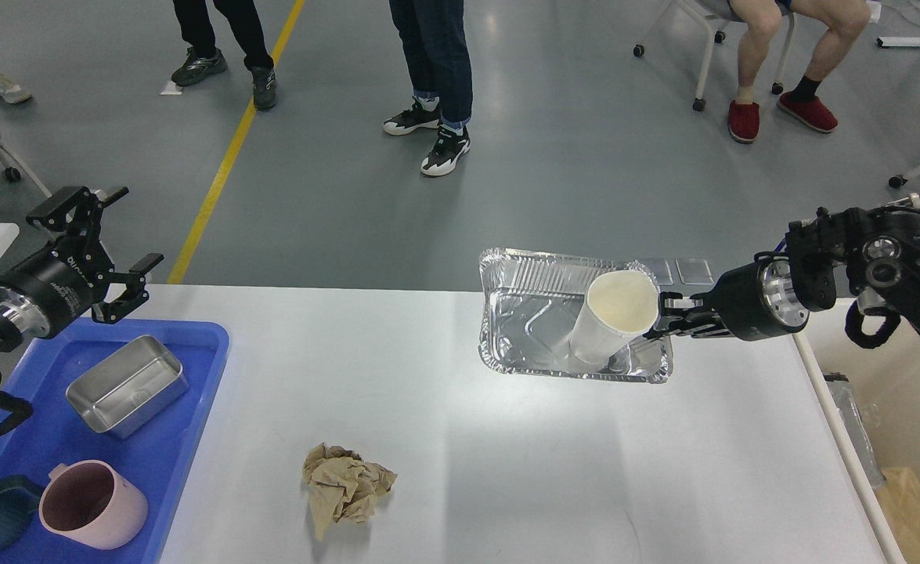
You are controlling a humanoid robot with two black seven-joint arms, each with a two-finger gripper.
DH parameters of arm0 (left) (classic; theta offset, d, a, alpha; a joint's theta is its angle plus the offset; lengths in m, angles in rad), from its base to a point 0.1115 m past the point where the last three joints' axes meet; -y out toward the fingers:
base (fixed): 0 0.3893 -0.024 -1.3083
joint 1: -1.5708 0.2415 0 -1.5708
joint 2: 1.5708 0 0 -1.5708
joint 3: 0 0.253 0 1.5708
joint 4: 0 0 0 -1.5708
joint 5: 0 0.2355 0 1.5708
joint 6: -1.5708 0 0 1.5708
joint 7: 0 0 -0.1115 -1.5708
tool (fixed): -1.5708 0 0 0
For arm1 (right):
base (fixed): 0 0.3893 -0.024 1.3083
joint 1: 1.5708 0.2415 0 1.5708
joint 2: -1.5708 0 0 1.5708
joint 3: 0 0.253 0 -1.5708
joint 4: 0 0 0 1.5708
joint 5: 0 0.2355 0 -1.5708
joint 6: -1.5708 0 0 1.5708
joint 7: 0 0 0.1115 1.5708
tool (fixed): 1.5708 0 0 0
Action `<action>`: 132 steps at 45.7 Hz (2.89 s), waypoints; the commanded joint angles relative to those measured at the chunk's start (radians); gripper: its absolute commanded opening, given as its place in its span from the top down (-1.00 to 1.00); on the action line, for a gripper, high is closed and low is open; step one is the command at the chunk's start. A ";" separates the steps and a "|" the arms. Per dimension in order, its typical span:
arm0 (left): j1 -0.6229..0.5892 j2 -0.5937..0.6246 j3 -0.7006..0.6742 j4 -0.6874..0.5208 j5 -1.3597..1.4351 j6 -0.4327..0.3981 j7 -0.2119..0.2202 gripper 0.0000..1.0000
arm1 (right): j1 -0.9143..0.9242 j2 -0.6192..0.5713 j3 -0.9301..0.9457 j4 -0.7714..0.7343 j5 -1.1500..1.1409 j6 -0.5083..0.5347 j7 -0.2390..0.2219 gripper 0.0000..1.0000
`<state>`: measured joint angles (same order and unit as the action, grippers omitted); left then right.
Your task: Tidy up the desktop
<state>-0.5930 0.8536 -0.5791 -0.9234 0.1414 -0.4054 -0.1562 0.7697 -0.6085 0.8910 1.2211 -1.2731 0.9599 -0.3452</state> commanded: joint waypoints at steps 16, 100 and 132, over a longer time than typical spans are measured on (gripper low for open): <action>0.001 0.623 0.205 -0.244 0.159 -0.105 0.001 -0.96 | 0.028 0.009 0.008 -0.002 0.000 0.000 0.000 1.00; -0.469 0.145 0.160 -0.387 0.380 -0.555 0.949 -0.96 | 0.033 -0.016 0.014 0.009 0.000 0.000 -0.003 1.00; -0.311 -0.294 0.274 -0.368 0.544 -0.555 1.049 -0.96 | 0.026 -0.020 0.014 0.008 0.000 0.000 -0.003 1.00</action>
<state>-0.9476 0.6173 -0.2967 -1.3010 0.6390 -0.9599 0.8874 0.7966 -0.6291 0.9052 1.2286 -1.2735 0.9599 -0.3481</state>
